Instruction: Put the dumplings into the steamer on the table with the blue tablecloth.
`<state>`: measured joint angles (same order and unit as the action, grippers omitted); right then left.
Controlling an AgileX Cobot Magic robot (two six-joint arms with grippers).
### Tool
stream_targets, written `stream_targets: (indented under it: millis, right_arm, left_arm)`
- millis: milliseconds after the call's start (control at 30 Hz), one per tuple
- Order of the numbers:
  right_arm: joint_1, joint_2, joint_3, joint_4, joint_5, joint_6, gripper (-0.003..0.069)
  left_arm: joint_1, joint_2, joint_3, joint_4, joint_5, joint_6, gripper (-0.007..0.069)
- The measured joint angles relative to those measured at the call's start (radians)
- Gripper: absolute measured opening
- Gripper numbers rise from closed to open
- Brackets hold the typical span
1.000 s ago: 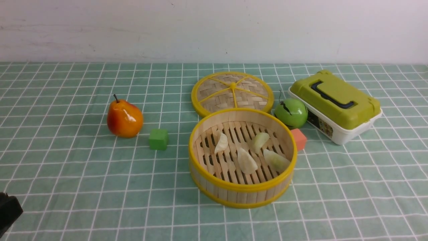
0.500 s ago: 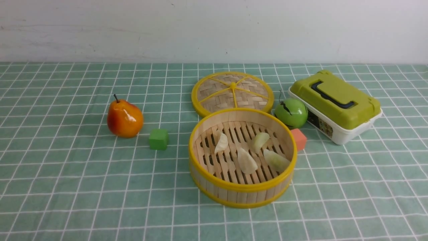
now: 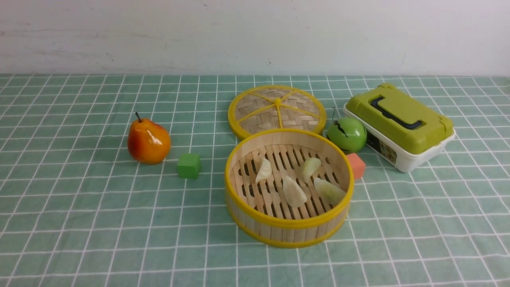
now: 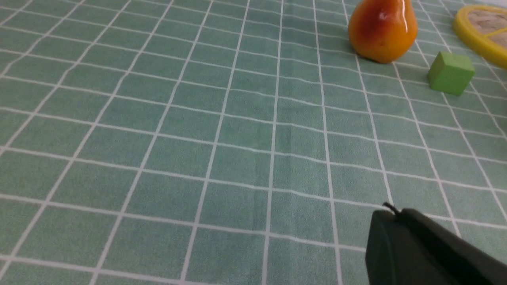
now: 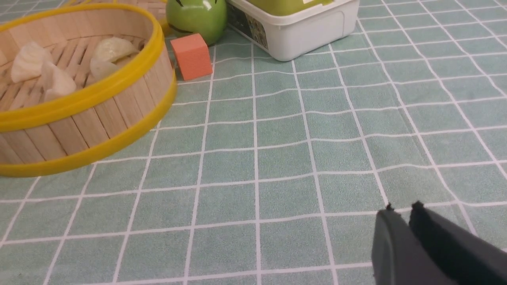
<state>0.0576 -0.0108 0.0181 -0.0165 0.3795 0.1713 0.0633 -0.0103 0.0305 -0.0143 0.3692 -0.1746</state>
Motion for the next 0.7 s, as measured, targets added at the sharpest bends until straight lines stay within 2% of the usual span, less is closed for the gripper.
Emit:
stream_targets:
  millis: [700]
  right_arm:
    - [0.000, 0.000, 0.000, 0.000, 0.000, 0.000, 0.0083]
  left_arm:
    - [0.000, 0.000, 0.000, 0.000, 0.005, -0.007, -0.0014]
